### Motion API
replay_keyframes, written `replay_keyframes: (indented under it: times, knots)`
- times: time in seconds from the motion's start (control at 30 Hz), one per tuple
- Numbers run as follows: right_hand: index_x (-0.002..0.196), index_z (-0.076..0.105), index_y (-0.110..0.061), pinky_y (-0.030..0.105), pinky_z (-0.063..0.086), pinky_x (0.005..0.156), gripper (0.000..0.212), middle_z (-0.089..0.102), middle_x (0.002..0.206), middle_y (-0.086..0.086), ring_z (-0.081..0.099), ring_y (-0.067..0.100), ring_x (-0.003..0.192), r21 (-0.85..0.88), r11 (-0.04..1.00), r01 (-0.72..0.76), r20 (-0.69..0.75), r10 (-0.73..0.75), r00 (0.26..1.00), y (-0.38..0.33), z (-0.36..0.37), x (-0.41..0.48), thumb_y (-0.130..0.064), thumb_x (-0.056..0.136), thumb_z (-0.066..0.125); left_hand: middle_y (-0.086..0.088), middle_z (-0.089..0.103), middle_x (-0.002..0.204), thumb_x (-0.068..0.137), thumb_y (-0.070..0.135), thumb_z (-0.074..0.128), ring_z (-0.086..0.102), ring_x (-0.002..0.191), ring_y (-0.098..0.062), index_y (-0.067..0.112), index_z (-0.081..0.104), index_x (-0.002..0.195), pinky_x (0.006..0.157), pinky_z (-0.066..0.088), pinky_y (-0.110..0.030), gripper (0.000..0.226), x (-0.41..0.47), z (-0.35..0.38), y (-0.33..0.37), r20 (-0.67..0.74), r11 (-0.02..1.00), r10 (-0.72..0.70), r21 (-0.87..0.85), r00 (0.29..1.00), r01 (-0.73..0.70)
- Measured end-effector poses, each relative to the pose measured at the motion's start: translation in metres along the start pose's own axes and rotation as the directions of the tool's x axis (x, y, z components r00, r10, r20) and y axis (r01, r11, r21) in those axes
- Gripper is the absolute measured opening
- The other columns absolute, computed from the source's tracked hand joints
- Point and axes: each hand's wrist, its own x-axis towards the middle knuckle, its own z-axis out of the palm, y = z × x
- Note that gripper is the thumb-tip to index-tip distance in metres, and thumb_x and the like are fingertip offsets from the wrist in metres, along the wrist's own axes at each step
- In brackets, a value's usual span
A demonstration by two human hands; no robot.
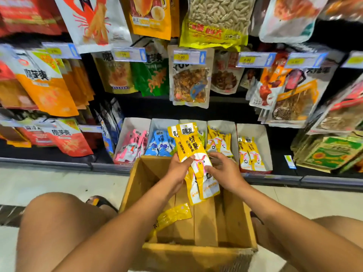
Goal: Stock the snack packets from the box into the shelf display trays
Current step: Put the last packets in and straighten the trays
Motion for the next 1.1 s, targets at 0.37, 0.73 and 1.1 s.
replay_keyframes:
  times: [0.37, 0.73, 1.1]
  knots:
    - [0.086, 0.071, -0.012, 0.02, 0.048, 0.06, 0.007, 0.068, 0.073, -0.004, 0.062, 0.008, 0.063, 0.159, 0.94, -0.301, -0.018, 0.307, 0.951, 0.062, -0.098, 0.043, -0.006, 0.09, 0.072, -0.002, 0.074, 0.096, 0.103, 0.008, 0.057, 0.071, 0.1, -0.034, 0.024, 0.062, 0.096, 0.101, 0.052, -0.051, 0.017, 0.045, 0.081, -0.017, 0.086, 0.992, -0.085, 0.103, 0.993, 0.076]
    - [0.076, 0.057, -0.011, 0.019, 0.039, 0.034, 0.02, 0.061, 0.069, 0.012, 0.069, 0.034, 0.073, 0.079, 0.858, -0.508, -0.116, 0.514, 0.85, 0.193, -0.169, 0.13, -0.002, 0.091, 0.067, 0.002, 0.073, 0.104, 0.103, 0.014, 0.059, 0.07, 0.085, -0.013, 0.011, 0.06, 0.127, 0.072, 0.056, -0.028, 0.024, 0.105, 0.109, -0.066, 0.024, 0.972, -0.047, 0.233, 0.999, 0.04]
    - [0.098, 0.069, -0.018, 0.024, 0.038, 0.056, 0.043, 0.061, 0.093, 0.001, 0.066, 0.022, 0.101, -0.312, 0.741, -0.595, -0.219, 0.553, 0.804, 0.28, -0.14, 0.232, -0.053, 0.1, 0.045, -0.001, 0.078, 0.105, 0.099, 0.016, 0.065, 0.072, 0.087, -0.018, 0.02, 0.071, 0.115, 0.081, 0.056, -0.039, 0.017, 0.168, 0.115, -0.103, 0.02, 0.975, -0.031, 0.222, 0.999, 0.026]
